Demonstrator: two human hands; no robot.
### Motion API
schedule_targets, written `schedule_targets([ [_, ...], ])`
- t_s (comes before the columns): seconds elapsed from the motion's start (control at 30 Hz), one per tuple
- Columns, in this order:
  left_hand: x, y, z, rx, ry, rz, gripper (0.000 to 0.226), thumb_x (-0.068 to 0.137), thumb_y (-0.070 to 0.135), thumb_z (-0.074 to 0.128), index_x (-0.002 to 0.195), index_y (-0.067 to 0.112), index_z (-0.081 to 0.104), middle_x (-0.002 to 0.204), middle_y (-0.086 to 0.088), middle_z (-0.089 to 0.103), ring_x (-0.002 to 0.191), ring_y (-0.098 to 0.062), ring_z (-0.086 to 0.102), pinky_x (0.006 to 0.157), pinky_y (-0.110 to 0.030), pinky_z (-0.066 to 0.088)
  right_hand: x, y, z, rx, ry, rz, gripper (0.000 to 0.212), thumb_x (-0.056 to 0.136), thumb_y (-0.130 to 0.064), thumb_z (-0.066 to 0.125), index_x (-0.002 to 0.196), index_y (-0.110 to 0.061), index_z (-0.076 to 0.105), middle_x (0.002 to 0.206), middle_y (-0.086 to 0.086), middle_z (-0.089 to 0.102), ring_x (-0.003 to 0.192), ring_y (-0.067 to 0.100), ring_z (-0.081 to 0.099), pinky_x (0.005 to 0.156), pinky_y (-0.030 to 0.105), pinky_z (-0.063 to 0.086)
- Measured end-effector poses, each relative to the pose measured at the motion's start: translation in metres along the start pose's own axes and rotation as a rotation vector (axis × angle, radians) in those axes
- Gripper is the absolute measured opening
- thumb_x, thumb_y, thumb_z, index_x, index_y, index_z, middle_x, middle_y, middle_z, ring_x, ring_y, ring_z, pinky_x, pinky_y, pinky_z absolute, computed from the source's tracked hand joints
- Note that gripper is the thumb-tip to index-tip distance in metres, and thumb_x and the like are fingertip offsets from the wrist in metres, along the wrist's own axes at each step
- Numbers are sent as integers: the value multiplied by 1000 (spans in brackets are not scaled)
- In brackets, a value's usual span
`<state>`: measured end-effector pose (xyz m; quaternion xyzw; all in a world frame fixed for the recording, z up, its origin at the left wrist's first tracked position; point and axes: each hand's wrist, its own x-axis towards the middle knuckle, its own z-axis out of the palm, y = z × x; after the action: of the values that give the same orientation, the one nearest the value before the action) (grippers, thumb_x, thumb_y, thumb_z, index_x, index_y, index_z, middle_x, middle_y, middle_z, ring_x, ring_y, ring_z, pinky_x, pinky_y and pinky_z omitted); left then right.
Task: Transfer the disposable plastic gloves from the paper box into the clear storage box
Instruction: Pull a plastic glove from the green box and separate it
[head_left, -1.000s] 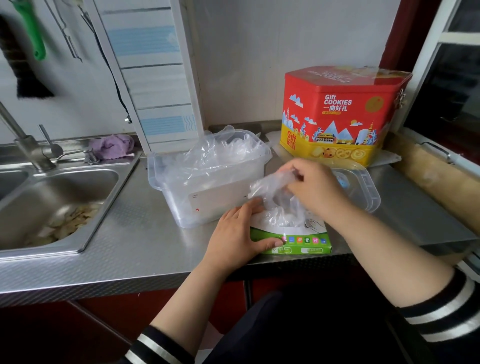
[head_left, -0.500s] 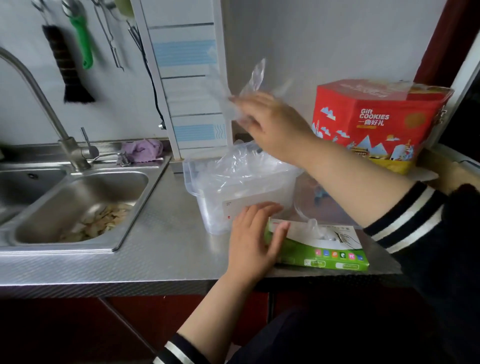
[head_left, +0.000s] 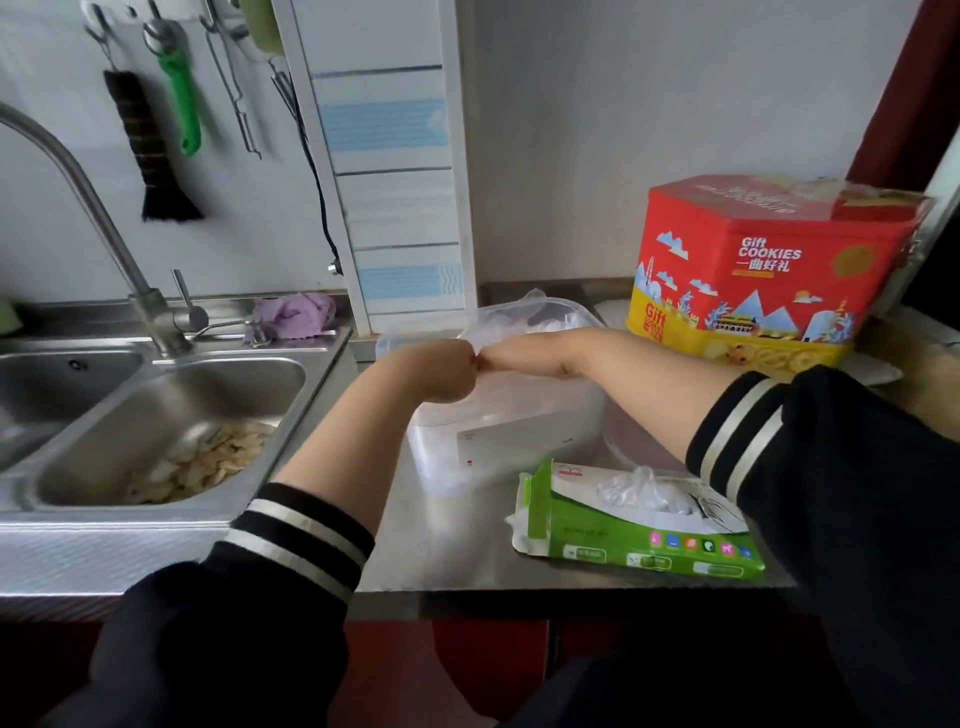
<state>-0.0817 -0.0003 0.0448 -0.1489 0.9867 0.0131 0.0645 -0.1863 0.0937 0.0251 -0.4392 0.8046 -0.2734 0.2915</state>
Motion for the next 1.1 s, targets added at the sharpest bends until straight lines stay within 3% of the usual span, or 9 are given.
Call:
schedule_targets([
  [0.17,13,-3,8,4,-173,-3,36,101,16,39,131,5,55,137,-10,54,124,-26,50,104,-33,37,3,8,-16,270,97,232,31,103,-34,34,93,-14,55,102,7,62,87,19,53,77,28,42],
  [0.3,16,-4,10,8,-160,3,36,102,21,41,131,4,55,137,-10,53,124,-26,49,105,-30,34,-15,-1,-39,823,542,20,21,101,-16,45,82,-11,54,57,0,55,53,13,49,50,22,41],
  [0.37,17,-6,10,22,-103,17,33,100,23,47,129,10,57,135,-4,56,123,-23,51,103,-30,35,-41,-2,-50,991,661,-126,19,98,-15,50,82,-11,57,50,-1,49,50,13,43,43,20,34],
  [0.47,17,-13,9,-31,131,-22,19,92,26,61,111,28,64,123,4,64,114,-22,58,101,-39,44,-96,4,-45,678,470,-228,24,96,-28,56,81,-11,62,52,-2,53,49,13,45,46,22,36],
  [0.57,2,-2,9,-99,516,-16,22,93,12,56,108,25,67,115,-1,66,109,-26,56,87,-38,47,-142,16,-17,183,197,-78,40,83,-48,58,89,-11,68,72,0,69,65,14,63,60,22,49],
  [0.7,-41,63,36,-255,1048,310,23,88,3,55,104,11,69,101,-8,67,93,-30,54,75,-35,40,-152,57,31,-288,162,90,28,77,-46,75,96,-29,65,91,-18,56,83,3,55,67,19,41],
  [0.8,-61,103,80,-420,883,473,25,93,18,51,114,12,64,105,-3,66,96,-25,57,77,-37,46,-148,83,46,-291,306,80,22,78,-33,76,73,-32,55,84,-9,57,80,12,56,69,28,41],
  [0.93,-58,110,124,-682,399,336,46,91,35,63,132,22,48,123,5,62,115,-19,56,91,-38,46,-151,94,51,-268,488,49,5,84,-21,70,80,-22,67,83,-1,64,78,19,59,72,34,46],
  [1.1,-53,110,133,-666,383,273,55,82,41,73,127,19,51,112,5,62,105,-16,55,82,-27,39,-158,90,40,194,676,5,15,88,-16,67,76,-24,65,67,-9,63,57,-3,53,62,22,43],
])
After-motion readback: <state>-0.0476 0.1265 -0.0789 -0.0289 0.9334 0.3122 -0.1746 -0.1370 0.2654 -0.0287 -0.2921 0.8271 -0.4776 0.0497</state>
